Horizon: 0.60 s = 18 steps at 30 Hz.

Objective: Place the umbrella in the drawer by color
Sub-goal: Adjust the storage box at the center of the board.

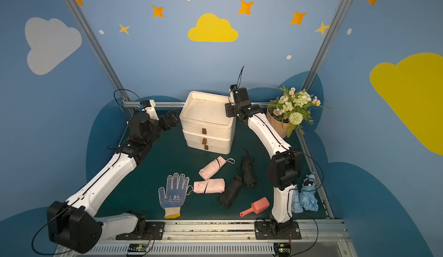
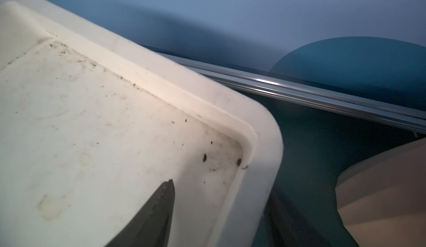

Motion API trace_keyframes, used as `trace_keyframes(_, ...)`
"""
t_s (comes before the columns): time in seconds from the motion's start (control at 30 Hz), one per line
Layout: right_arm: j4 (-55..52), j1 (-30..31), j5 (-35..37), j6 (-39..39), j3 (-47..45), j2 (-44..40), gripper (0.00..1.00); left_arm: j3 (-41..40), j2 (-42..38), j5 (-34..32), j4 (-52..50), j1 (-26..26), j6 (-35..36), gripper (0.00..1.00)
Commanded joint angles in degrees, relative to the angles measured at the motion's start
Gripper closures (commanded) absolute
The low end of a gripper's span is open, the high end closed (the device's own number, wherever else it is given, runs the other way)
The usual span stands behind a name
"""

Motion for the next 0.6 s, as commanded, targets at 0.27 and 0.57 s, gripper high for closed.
trace_keyframes(0.27,-5.2,9.6,10.8,-6.9,-5.2,-15.3,0.26,29.3,26.7,1.1,-17.1,0.0,14.2,0.11)
trace_keyframes(0.57,6.4,19.4,4.2,7.4,-32.7,-29.7,0.33,40.0,35.4,-8.8,-20.8,-4.9,19.8,0.31)
